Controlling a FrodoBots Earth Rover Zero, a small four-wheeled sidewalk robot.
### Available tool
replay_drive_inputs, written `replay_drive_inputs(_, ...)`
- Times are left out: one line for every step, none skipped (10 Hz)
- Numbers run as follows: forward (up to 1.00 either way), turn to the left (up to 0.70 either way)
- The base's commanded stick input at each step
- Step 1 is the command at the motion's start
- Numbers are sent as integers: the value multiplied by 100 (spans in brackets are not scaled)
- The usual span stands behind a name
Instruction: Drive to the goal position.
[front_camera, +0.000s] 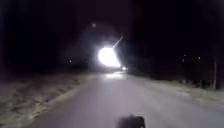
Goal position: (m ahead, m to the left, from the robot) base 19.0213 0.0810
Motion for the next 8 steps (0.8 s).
replay_drive_inputs(100,0)
replay_drive_inputs(100,0)
replay_drive_inputs(100,0)
replay_drive_inputs(100,0)
replay_drive_inputs(100,0)
replay_drive_inputs(100,0)
replay_drive_inputs(100,0)
replay_drive_inputs(100,0)
